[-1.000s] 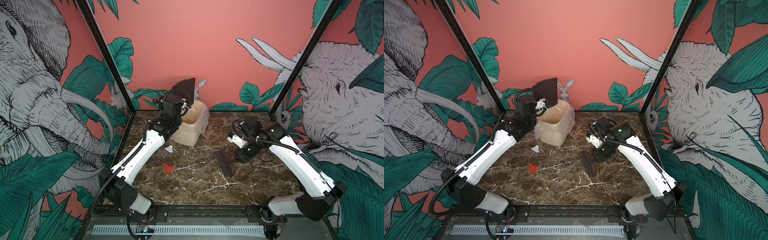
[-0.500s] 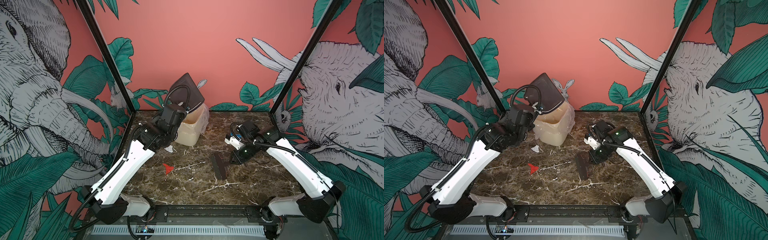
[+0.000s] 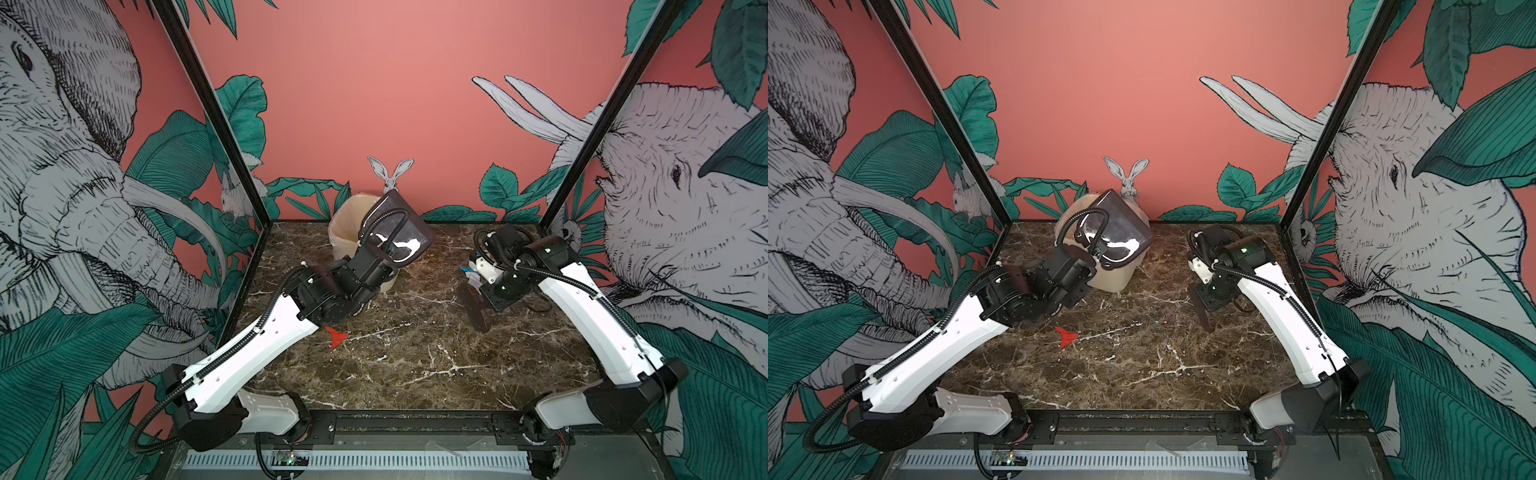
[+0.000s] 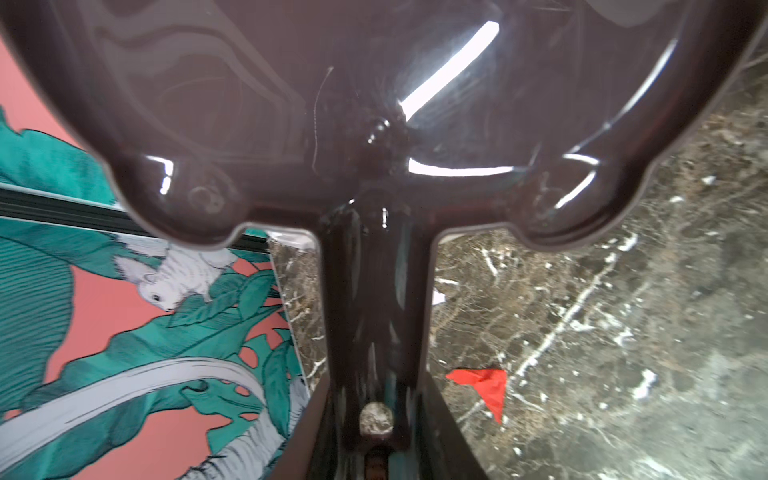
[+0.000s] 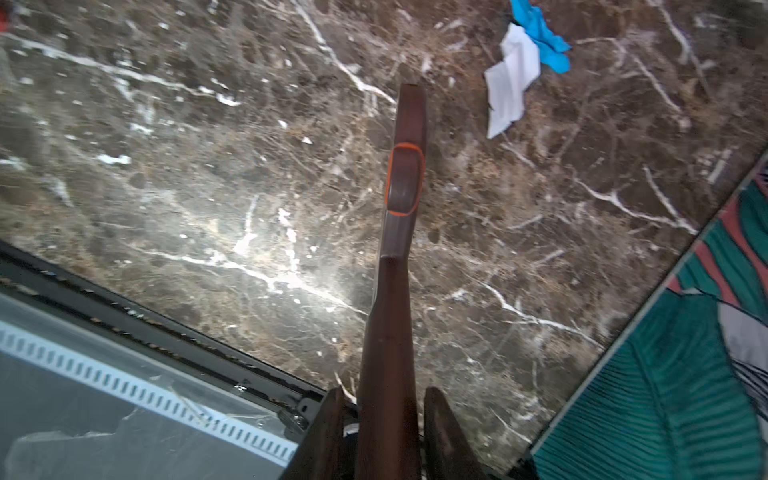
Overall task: Sweep away the paper scraps from the table
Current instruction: 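Lower the dustpan with the left gripper while the right brush moves farther out, then move the brush with the right gripper behind the white and blue scraps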
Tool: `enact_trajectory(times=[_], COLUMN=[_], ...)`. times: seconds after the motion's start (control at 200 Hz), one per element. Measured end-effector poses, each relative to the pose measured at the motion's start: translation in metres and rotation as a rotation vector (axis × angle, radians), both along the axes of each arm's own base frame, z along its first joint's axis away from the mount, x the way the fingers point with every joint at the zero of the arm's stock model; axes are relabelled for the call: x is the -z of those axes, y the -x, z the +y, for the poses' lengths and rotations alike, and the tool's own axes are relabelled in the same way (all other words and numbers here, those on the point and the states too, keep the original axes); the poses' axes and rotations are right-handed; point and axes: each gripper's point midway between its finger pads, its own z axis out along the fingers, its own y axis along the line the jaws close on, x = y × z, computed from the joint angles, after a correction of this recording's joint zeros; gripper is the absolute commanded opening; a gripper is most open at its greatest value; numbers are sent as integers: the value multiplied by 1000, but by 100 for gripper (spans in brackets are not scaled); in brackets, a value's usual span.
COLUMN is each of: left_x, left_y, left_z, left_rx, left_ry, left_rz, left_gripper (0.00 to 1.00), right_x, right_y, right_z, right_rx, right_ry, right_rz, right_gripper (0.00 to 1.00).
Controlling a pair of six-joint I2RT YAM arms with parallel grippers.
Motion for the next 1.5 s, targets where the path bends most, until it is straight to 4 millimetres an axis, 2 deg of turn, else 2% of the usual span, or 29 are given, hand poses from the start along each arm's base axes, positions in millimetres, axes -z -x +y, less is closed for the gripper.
enact_trajectory(times=[0.33, 0.655, 0.84, 1.02, 1.321, 1.501], left_x=[43, 101, 128, 145, 152, 162], left_y=[32, 59, 80, 89, 92, 95], left_z=[-31, -33, -35, -36, -41, -39], left_rx=[63, 48, 49, 39, 34, 29], left_ry=[58, 51, 39, 43, 69, 62], left_rz=[138, 289, 354, 390, 405, 424], left_gripper=[0, 0, 0, 0, 0, 0], right_x=[8, 34, 46, 54, 58, 63], right_y=[-53, -79, -86, -90, -90, -89], right_z=[-37, -38, -34, -28, -22, -17], right_rx=[10, -21, -42, -61, -78, -90], right_ry=[354, 454, 461, 451, 418, 406], right_rz=[-82, -71, -50, -35, -25, -9], right_gripper=[0, 0, 0, 0, 0, 0])
